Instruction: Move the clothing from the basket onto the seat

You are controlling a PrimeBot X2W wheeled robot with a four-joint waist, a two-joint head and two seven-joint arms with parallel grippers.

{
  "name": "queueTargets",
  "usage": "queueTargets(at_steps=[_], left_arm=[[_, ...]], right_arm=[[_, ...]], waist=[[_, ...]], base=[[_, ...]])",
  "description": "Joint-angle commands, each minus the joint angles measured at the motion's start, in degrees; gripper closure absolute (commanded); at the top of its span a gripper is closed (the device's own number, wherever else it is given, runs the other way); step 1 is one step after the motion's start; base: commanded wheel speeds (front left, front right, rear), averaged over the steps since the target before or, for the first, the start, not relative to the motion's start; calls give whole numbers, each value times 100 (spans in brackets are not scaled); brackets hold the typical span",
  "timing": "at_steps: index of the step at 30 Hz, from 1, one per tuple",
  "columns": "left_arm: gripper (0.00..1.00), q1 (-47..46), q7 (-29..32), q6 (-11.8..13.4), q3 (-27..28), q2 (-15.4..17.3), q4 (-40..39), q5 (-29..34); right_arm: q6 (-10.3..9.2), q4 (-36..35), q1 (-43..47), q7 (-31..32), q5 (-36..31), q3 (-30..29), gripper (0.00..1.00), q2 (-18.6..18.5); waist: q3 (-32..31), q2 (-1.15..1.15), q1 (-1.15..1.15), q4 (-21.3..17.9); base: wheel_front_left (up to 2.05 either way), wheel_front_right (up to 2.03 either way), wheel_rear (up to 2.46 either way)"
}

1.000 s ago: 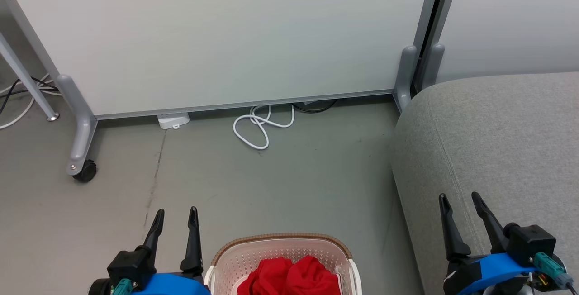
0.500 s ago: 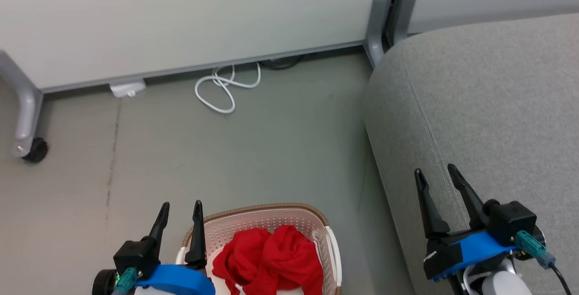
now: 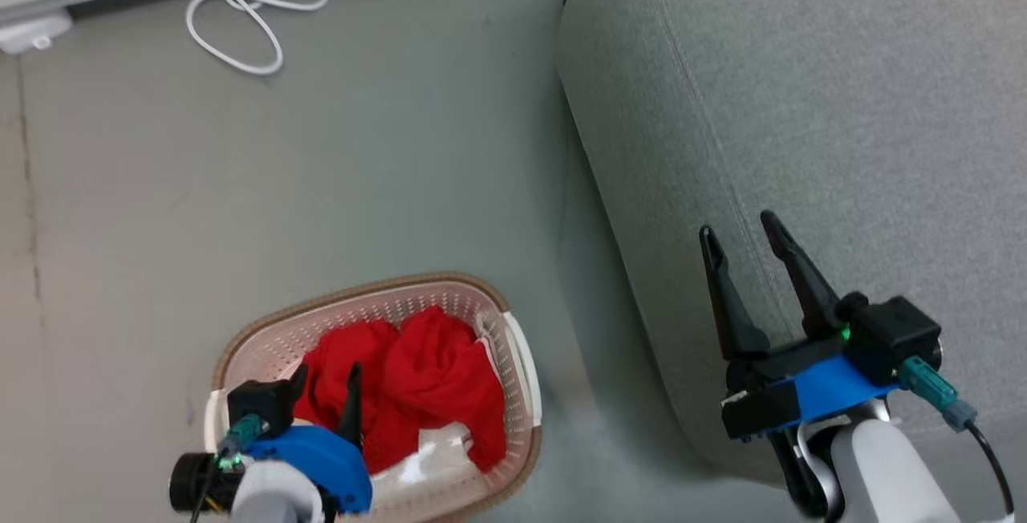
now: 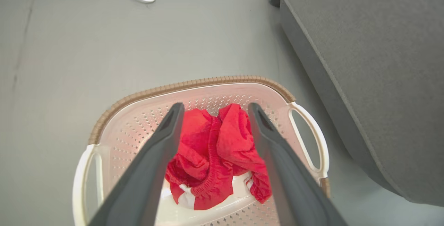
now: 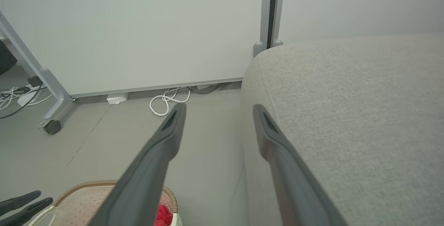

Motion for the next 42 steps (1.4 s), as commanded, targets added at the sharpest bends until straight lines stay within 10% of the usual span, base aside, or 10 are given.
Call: queueTargets(at_steps=[1,32,35,42], left_arm=[[0,-380,79,5,24,64,312,-24],[0,-2776,863,408,184,541,2784,-265],[100,-2800,1002,326,206,487,2846,-344],[100,-2799,904,249,133,418,2902,-367]], right_arm=[[3,-66,-160,-56,-1,1,0,-16],[2,-716,-647,-303,386,528,0,-14],[2,-726,-657,-305,387,523,0,-15],[2,-749,-673,-306,310,495,0,-14]], waist=[[286,0,-2,-51],[2562,0,-2,-644],[2551,0,-2,-633],[2472,0,-2,-578]], base=[[0,0,0],[0,0,0],[0,0,0],[0,0,0]])
